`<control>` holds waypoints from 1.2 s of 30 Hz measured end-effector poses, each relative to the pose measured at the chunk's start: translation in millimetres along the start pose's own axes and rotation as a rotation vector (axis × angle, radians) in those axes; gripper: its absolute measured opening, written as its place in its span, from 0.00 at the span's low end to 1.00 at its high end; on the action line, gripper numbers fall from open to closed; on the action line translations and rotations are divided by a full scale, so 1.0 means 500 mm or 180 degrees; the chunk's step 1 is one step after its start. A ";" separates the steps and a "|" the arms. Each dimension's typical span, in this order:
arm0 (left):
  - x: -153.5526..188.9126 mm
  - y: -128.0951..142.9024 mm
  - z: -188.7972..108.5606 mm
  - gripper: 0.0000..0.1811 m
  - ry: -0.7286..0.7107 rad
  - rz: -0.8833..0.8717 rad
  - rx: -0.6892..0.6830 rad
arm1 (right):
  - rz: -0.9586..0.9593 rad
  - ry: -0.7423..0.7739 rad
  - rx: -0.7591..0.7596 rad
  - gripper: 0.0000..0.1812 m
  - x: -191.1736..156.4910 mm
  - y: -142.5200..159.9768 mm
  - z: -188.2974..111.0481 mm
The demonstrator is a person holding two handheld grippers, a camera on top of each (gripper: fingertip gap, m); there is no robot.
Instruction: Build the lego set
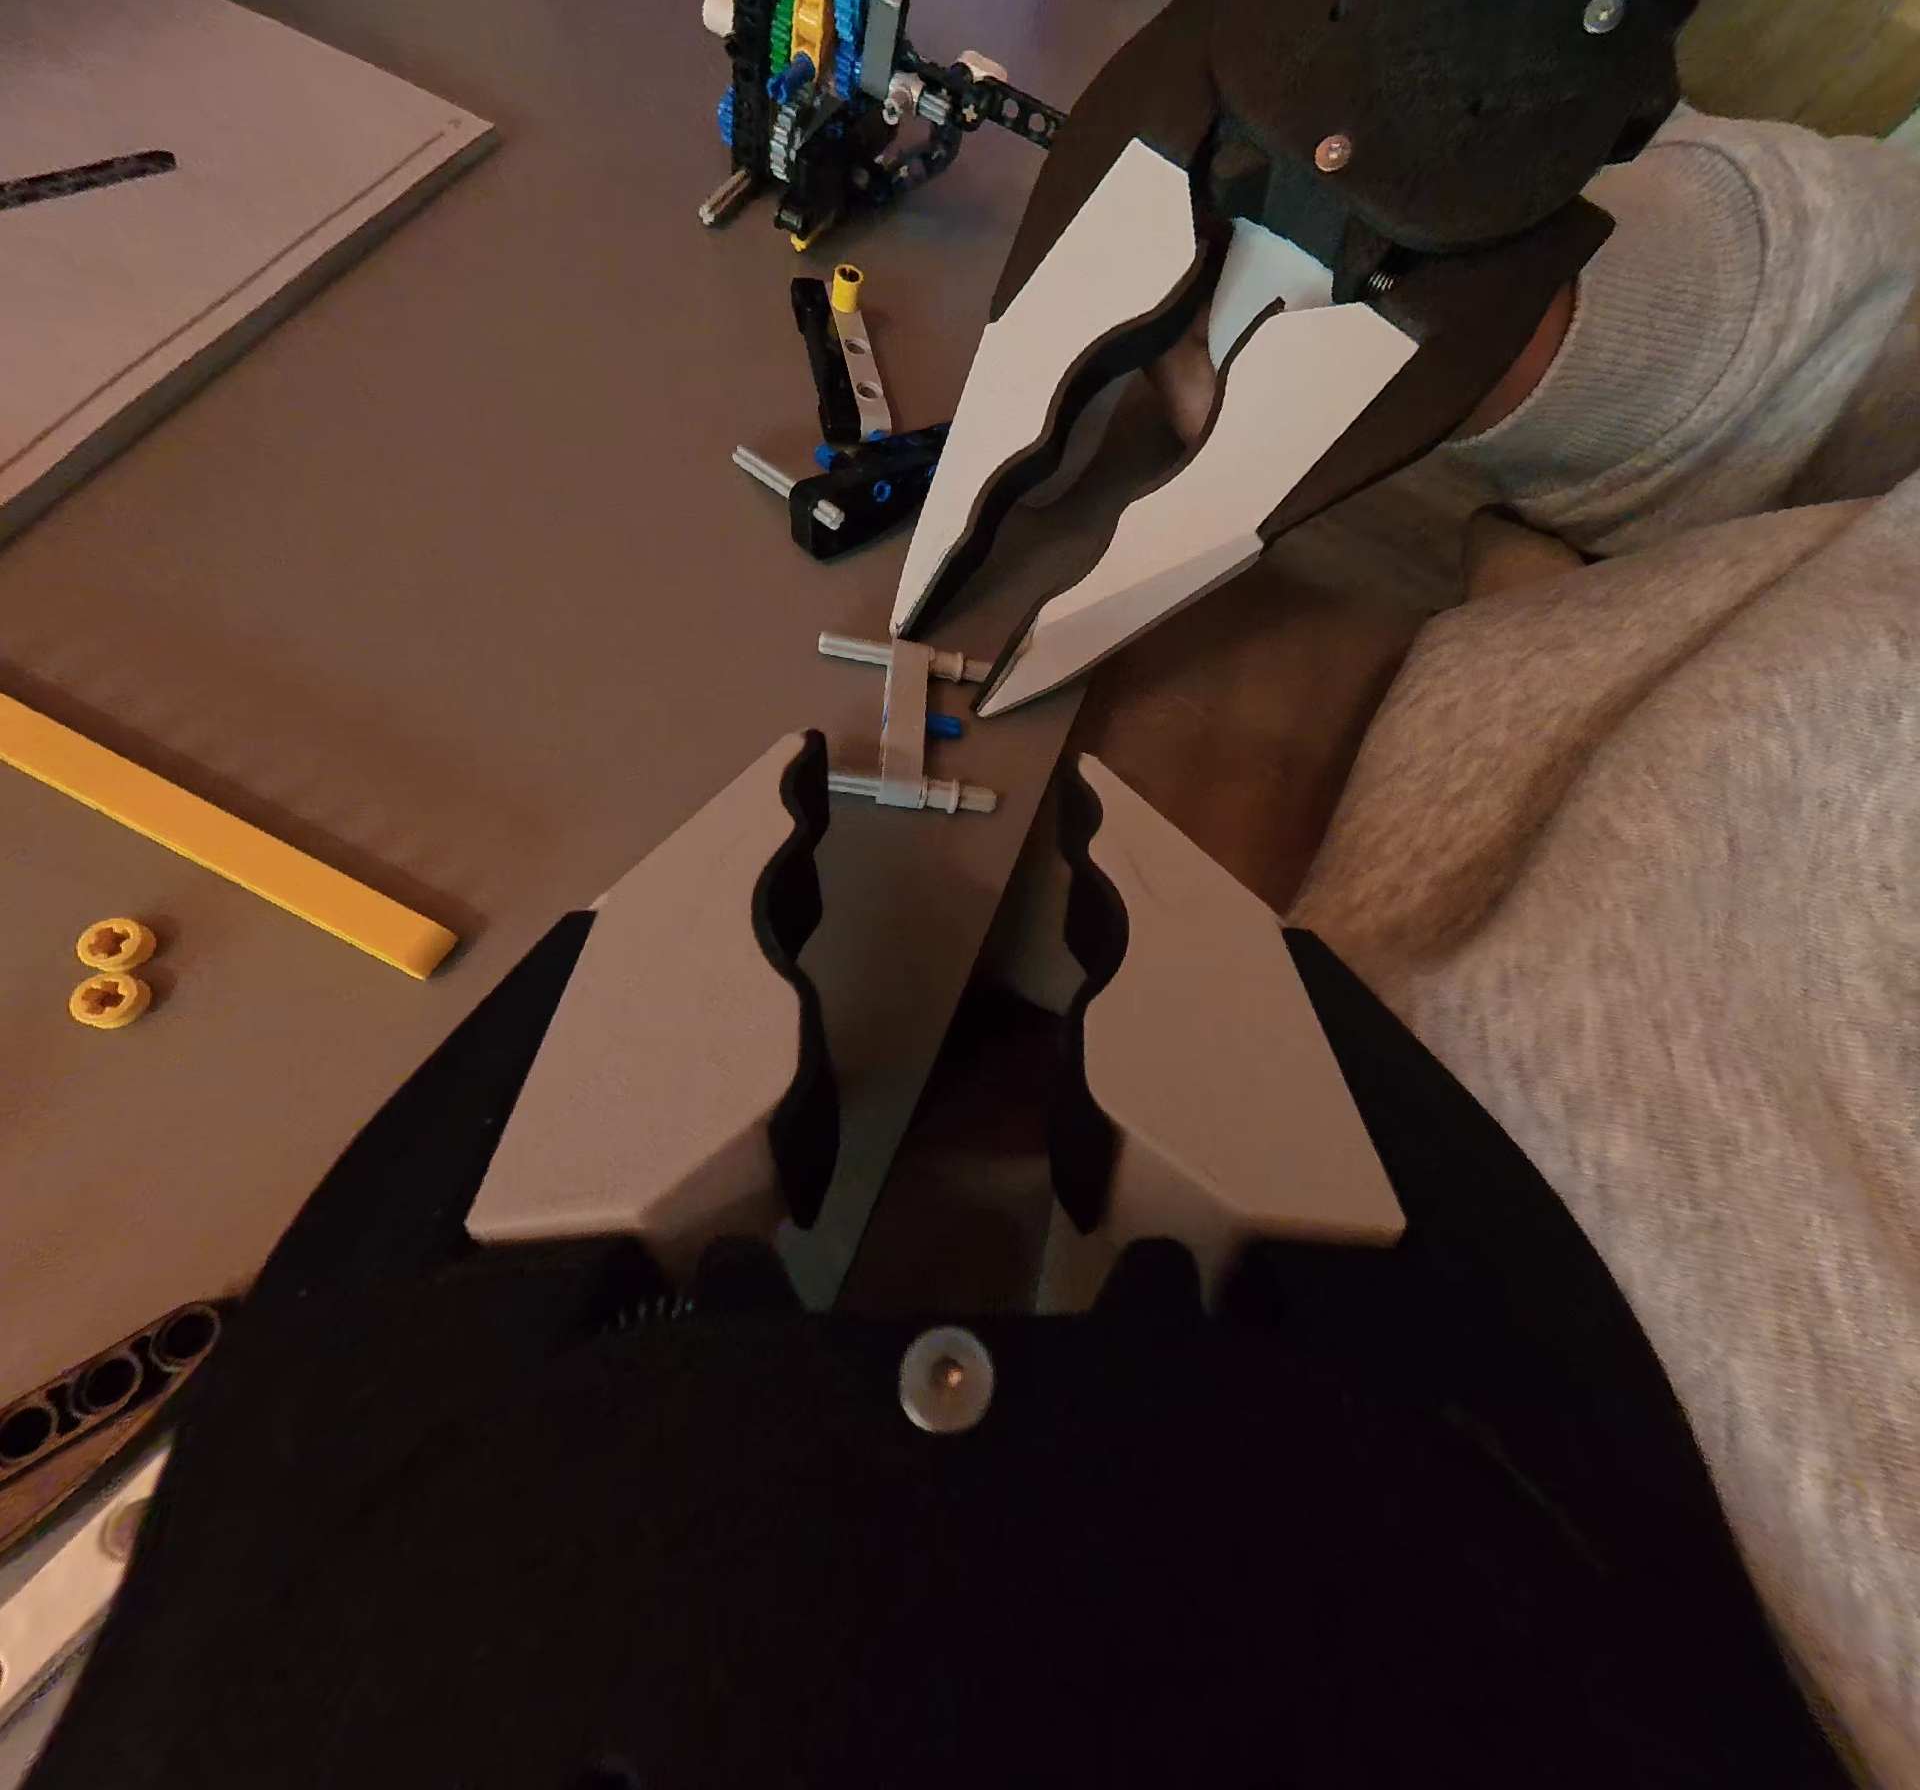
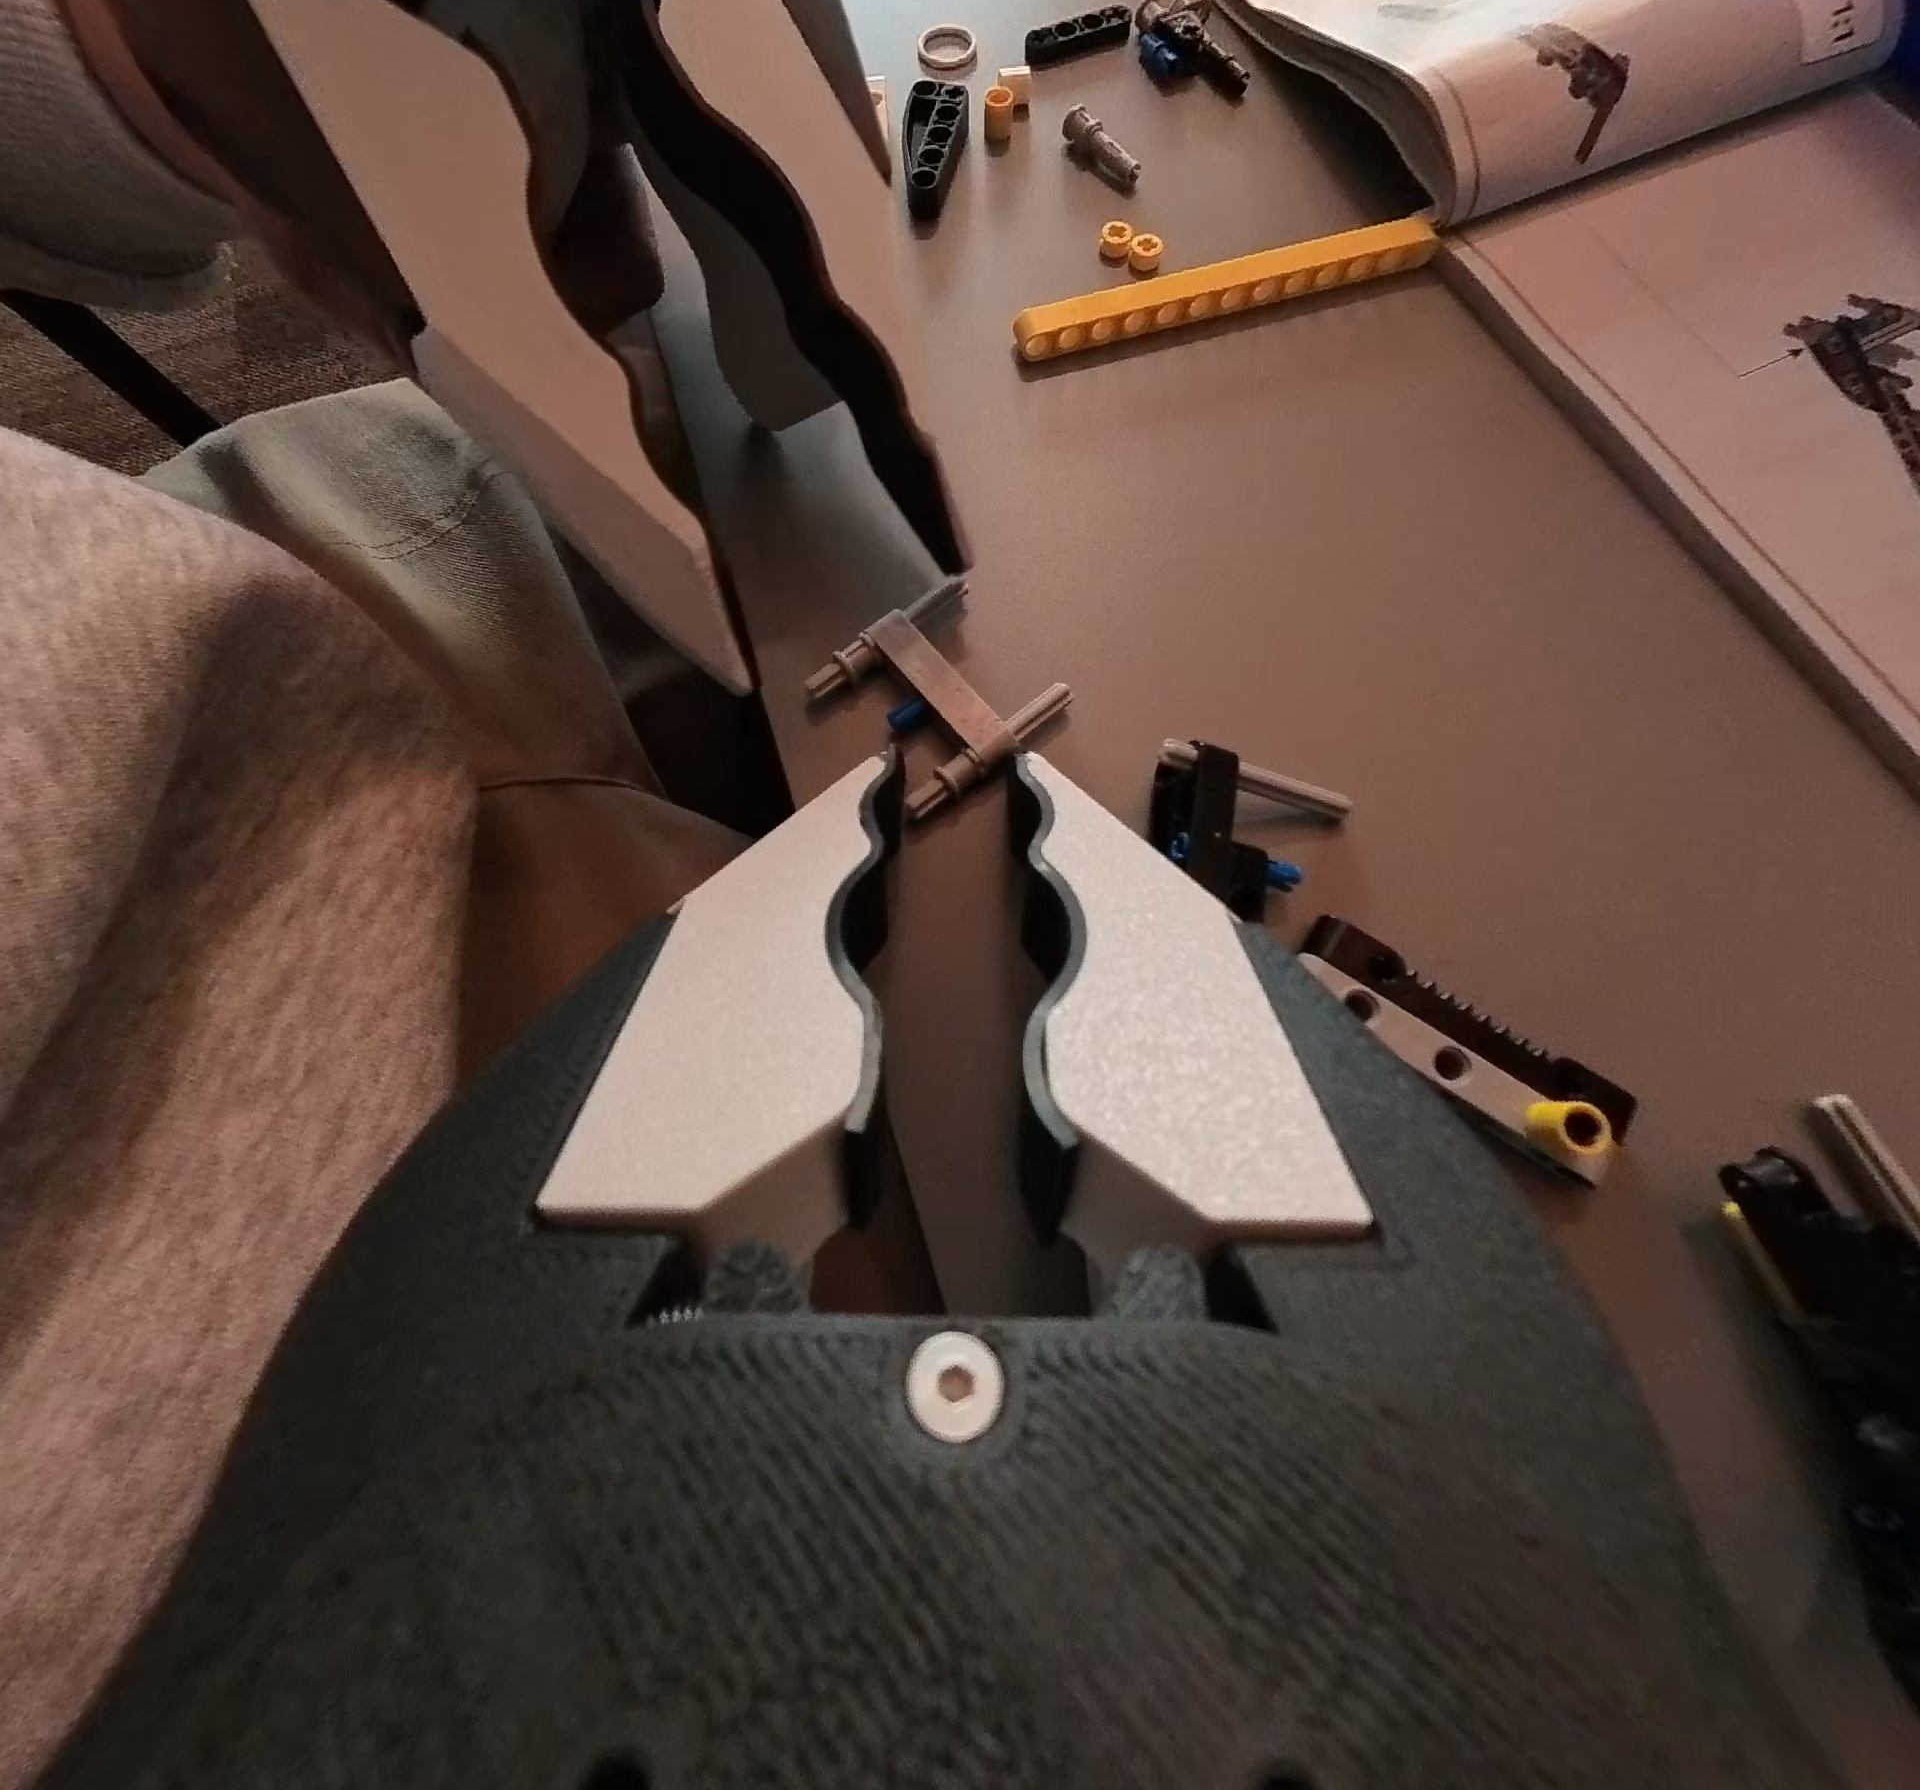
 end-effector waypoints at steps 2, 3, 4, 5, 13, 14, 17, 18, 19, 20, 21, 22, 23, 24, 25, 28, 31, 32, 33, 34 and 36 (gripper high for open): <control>0.001 0.000 0.002 0.25 -0.0038 0.0055 -0.0005 | -0.0001 0.0000 0.0000 0.11 0.000 0.000 0.000; 0.002 0.000 0.004 0.25 -0.0054 0.0084 -0.0012 | -0.0002 0.0001 0.0000 0.11 0.000 0.000 0.000; 0.004 -0.001 0.005 0.25 -0.0069 0.0127 -0.0022 | -0.0005 0.0004 0.0000 0.11 0.000 0.000 0.000; 0.006 -0.002 0.007 0.24 -0.0099 0.0198 -0.0024 | -0.0006 0.0010 0.0001 0.10 0.000 0.000 0.001; 0.012 -0.007 0.007 0.23 -0.0209 0.0409 0.0028 | 0.0126 0.0034 -0.0017 0.03 0.005 0.001 -0.001; 0.011 -0.011 0.004 0.23 -0.0200 0.0380 0.0074 | 0.0149 0.0041 -0.0018 0.03 0.006 0.002 -0.001; 0.007 -0.018 -0.003 0.23 -0.0173 0.0293 0.0189 | 0.0214 0.0051 -0.0019 0.03 0.009 0.003 -0.004; 0.005 -0.021 -0.005 0.24 -0.0166 0.0272 0.0224 | 0.0242 0.0055 -0.0017 0.03 0.011 0.004 -0.006; 0.003 -0.024 -0.008 0.24 -0.0162 0.0254 0.0273 | 0.0269 0.0065 0.0004 0.03 0.013 0.003 -0.008; 0.003 -0.029 -0.012 0.23 -0.0152 0.0232 0.0341 | 0.0302 0.0067 0.0052 0.03 0.014 0.001 -0.012; 0.001 -0.035 -0.017 0.22 -0.0147 0.0200 0.0425 | 0.0350 0.0054 0.0119 0.03 0.016 -0.003 -0.017; -0.003 -0.043 -0.024 0.21 -0.0171 0.0163 0.0530 | 0.0413 0.0025 0.0204 0.03 0.017 -0.008 -0.023; -0.010 -0.052 -0.033 0.21 -0.0231 0.0128 0.0656 | 0.0486 -0.0020 0.0310 0.03 0.017 -0.015 -0.030; -0.016 -0.060 -0.043 0.20 -0.0282 0.0093 0.0789 | 0.0568 -0.0080 0.0428 0.03 0.018 -0.021 -0.038; -0.021 -0.068 -0.054 0.19 -0.0300 0.0052 0.0922 | 0.0652 -0.0167 0.0556 0.03 0.017 -0.028 -0.046; -0.023 -0.085 -0.083 0.18 -0.0077 -0.0082 0.1284 | 0.0981 -0.0520 0.0938 0.03 0.011 -0.049 -0.070; -0.011 -0.096 -0.096 0.19 0.0330 -0.0215 0.1499 | 0.1485 -0.1021 0.1253 0.03 0.007 -0.064 -0.088; -0.010 -0.100 -0.097 0.19 0.0396 -0.0275 0.1558 | 0.1677 -0.1208 0.1337 0.02 0.006 -0.067 -0.093; -0.008 -0.103 -0.098 0.19 0.0447 -0.0317 0.1604 | 0.1855 -0.1409 0.1415 0.03 0.004 -0.071 -0.098; -0.003 -0.105 -0.097 0.20 0.0523 -0.0327 0.1630 | 0.2021 -0.1609 0.1478 0.02 0.001 -0.075 -0.103; 0.008 -0.108 -0.094 0.23 0.0670 -0.0308 0.1627 | 0.2302 -0.2037 0.1574 0.02 -0.012 -0.084 -0.110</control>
Point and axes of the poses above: each gripper's, where its closed fingertips meet, z out along the fingers, y out of its underside, x = y × z across the jaws, the point moved 5 cm from there along -z, back along the fingers, and after that the axes turned 5 degrees about z, right-handed, at the moved point
